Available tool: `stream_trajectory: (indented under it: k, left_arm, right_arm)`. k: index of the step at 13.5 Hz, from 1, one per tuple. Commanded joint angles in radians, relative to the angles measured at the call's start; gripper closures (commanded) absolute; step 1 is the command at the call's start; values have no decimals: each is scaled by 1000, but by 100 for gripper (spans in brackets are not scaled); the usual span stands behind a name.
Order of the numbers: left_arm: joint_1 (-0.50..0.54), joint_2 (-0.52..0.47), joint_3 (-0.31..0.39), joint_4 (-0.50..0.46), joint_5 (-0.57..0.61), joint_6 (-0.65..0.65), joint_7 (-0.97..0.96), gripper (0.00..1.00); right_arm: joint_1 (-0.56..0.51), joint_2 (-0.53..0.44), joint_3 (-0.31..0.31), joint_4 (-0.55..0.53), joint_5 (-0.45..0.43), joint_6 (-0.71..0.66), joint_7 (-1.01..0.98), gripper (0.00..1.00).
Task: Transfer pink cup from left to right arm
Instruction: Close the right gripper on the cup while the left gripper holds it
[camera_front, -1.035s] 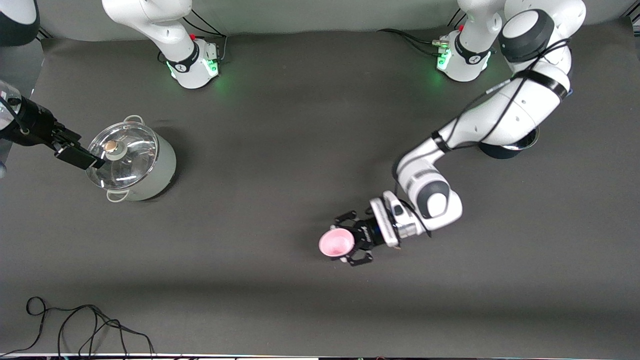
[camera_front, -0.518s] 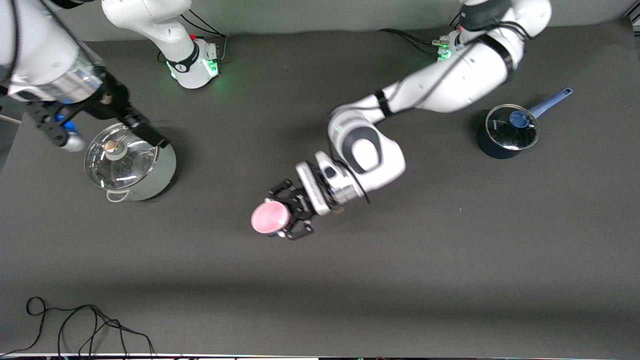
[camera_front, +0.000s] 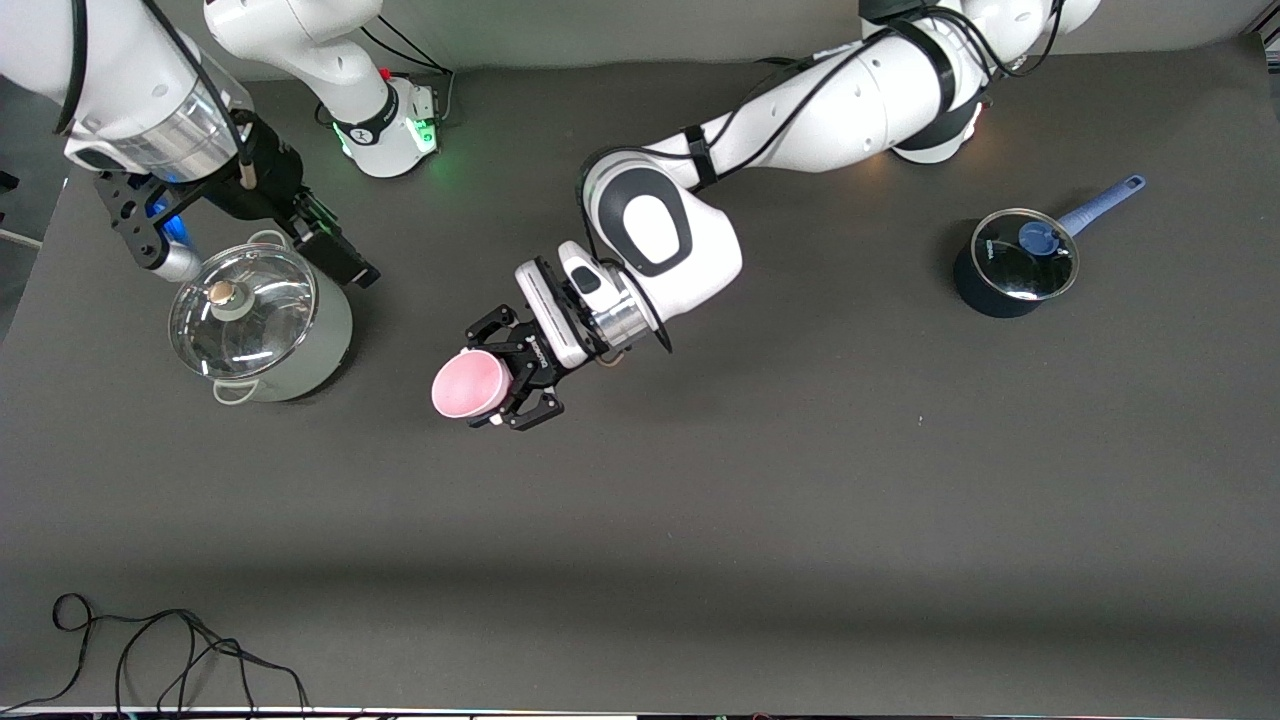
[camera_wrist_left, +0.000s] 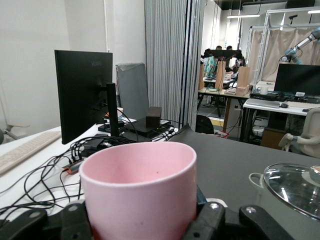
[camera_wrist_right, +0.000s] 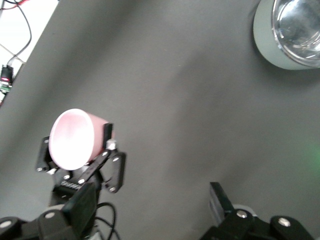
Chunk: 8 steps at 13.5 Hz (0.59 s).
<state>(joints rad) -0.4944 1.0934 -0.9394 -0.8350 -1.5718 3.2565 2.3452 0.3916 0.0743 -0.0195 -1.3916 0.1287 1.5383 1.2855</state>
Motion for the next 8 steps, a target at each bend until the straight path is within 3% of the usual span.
stream_trajectory:
  k: [1,8]
  left_arm:
    - [-84,-13,92,67,-8,31,-33,100]
    - [-101,-20,113,70,-8,45,-44,100]
  right_arm:
    - [6,55,-10,98,23,-9,57,0]
    - [3,150,-11,68,57,55,49,0]
